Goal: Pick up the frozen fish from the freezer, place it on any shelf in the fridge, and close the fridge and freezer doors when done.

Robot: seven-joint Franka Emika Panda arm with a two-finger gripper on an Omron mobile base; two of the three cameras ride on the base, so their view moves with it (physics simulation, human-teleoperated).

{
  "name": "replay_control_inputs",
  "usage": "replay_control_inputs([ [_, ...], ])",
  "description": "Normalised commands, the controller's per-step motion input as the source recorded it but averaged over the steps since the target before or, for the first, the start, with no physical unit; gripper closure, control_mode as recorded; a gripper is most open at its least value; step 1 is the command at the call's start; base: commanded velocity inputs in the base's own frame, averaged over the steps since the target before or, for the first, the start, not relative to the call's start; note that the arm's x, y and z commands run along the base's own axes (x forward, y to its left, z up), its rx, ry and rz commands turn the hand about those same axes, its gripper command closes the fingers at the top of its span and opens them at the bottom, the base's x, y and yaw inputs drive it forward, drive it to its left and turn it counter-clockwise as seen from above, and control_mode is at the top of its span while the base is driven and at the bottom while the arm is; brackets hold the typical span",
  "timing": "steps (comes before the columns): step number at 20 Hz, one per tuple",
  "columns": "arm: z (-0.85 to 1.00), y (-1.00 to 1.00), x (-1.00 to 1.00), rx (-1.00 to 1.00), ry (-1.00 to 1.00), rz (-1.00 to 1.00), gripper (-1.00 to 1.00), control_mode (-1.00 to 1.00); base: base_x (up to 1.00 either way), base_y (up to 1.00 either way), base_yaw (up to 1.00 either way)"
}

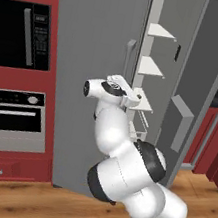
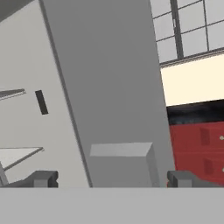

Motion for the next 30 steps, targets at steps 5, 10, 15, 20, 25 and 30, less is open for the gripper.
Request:
replay_control_inputs([
  [5,0.0,-0.36,0.75,0.0,-0.01,0.0,-1.0,-1.0,0.0,0.0,0.0],
  [10,0.0,-0.3,0.84,0.0,0.0,0.0,-1.0,-1.0,0.0,0.0,0.0],
  [15,0.0,-0.29,0.98,0.0,0.0,-0.01,-1.0,-1.0,0.0,0.0,0.0],
  [20,0.0,-0.01,0.67,0.0,0.0,-0.05,-1.0,-1.0,0.0,0.0,0.0],
  [25,0.48,0.05,-0.25,0.05,-0.02,-0.02,-1.0,-1.0,0.0,0.0,0.0],
  [30,1.0,0.2,-1.0,0.01,-0.13,0.0,-1.0,-1.0,0.0,0.0,0.0],
])
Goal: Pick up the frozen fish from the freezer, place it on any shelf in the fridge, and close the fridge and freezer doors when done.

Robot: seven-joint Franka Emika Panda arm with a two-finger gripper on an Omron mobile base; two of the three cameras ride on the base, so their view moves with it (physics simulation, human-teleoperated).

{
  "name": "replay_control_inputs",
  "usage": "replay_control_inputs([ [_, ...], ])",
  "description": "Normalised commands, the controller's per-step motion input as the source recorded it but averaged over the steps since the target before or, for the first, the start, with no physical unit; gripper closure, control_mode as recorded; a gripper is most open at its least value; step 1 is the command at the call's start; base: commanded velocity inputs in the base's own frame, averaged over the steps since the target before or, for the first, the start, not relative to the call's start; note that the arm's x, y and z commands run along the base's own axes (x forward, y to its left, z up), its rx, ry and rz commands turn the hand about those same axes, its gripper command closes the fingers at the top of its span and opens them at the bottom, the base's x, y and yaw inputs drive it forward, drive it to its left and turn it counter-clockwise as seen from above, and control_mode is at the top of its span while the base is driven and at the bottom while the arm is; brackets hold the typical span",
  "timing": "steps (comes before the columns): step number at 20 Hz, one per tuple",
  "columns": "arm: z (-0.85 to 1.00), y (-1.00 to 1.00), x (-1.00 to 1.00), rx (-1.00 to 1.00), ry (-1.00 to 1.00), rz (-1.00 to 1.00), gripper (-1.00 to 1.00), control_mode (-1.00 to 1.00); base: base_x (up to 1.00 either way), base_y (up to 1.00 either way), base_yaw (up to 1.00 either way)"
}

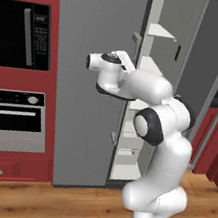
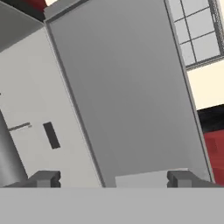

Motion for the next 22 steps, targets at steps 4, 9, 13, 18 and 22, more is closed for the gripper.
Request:
replay_control_inputs([
  [4,0.93,0.21,-1.0,0.04,-0.07,0.0,-1.0,-1.0,0.0,0.0,0.0],
  [9,0.44,0.06,-1.0,0.09,0.0,0.1,-1.0,-1.0,0.0,0.0,0.0],
  [13,0.17,0.01,-1.0,0.14,0.02,0.12,-1.0,-1.0,0.0,0.0,0.0],
  [18,0.02,-0.03,-1.0,0.19,0.06,0.16,-1.0,-1.0,0.0,0.0,0.0],
  [22,0.0,-0.18,-1.0,0.22,0.08,0.17,-1.0,-1.0,0.0,0.0,0.0],
])
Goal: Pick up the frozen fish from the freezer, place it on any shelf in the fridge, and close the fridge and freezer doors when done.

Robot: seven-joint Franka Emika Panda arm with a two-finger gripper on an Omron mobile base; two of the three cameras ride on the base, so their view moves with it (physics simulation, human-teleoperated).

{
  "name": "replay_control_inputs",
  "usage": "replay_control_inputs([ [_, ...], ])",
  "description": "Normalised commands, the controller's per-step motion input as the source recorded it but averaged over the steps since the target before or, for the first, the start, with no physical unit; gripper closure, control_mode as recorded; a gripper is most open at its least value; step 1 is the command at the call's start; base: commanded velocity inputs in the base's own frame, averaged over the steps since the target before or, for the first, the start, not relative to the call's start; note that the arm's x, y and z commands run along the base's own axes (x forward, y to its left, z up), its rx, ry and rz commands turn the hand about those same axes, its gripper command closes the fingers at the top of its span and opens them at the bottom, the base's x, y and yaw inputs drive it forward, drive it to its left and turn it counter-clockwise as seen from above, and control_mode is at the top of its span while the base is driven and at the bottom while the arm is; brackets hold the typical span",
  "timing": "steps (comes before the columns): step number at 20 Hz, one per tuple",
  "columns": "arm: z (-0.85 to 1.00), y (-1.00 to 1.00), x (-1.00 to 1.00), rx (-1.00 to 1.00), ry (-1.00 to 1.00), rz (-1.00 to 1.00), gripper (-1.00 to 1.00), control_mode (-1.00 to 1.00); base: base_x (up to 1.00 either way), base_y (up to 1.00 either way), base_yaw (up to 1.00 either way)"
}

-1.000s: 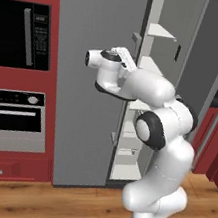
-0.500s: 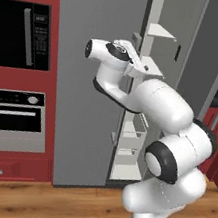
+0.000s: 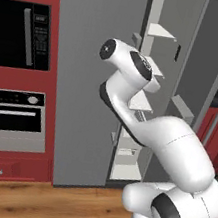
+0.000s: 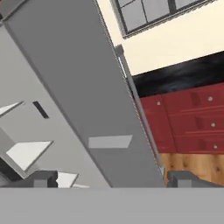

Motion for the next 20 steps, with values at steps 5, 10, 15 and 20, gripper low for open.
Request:
replay_control_inputs([
  [5,0.0,-0.37,-1.0,0.23,0.09,0.2,-1.0,-1.0,0.0,0.0,0.0],
  [10,0.0,-0.5,-1.0,0.25,0.09,0.23,-1.0,-1.0,0.0,0.0,0.0],
  [15,0.0,-0.74,-1.0,0.23,0.05,0.25,-1.0,-1.0,0.0,0.0,0.0],
  [20,0.01,-1.0,-1.0,0.25,0.0,0.23,-1.0,-1.0,0.0,0.0,0.0],
])
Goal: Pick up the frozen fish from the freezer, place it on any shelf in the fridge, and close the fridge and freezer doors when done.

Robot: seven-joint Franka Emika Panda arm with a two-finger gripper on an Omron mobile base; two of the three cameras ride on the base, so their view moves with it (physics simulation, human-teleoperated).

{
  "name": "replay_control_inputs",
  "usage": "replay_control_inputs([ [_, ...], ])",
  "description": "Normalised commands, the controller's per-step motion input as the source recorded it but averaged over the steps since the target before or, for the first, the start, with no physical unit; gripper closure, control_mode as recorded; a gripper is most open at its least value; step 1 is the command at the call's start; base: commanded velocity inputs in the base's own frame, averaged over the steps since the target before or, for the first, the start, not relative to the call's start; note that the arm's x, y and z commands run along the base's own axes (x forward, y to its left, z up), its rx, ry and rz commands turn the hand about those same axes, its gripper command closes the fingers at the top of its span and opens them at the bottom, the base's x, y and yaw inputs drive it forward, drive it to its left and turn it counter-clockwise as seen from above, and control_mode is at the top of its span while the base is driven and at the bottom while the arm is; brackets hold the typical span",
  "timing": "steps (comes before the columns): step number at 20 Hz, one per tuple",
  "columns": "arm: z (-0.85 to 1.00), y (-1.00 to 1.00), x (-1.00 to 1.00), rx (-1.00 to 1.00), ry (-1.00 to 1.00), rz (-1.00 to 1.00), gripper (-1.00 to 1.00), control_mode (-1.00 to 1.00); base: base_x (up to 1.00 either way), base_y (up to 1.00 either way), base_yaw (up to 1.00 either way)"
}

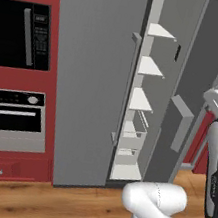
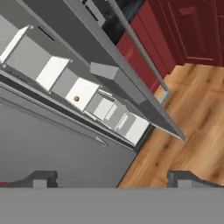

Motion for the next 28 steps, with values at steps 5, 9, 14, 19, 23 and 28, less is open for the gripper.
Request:
replay_control_inputs([
  [5,0.0,-1.0,-1.0,0.26,-0.01,0.25,-1.0,-1.0,0.0,0.0,0.0],
  [9,0.0,-1.0,-0.98,0.18,-0.02,0.21,-1.0,-1.0,0.0,0.0,0.0],
  [14,-0.06,-1.0,-0.17,0.02,-0.22,0.25,-1.0,-1.0,0.0,0.0,0.0],
  [19,-0.19,-0.98,0.57,0.0,-0.21,0.32,-1.0,-1.0,0.0,0.0,0.0],
  [23,-0.48,-0.66,0.66,-0.04,-0.25,0.28,-1.0,-1.0,0.0,0.0,0.0],
  [28,-0.65,-0.24,0.84,-0.16,-0.3,0.1,-1.0,-1.0,0.0,0.0,0.0],
])
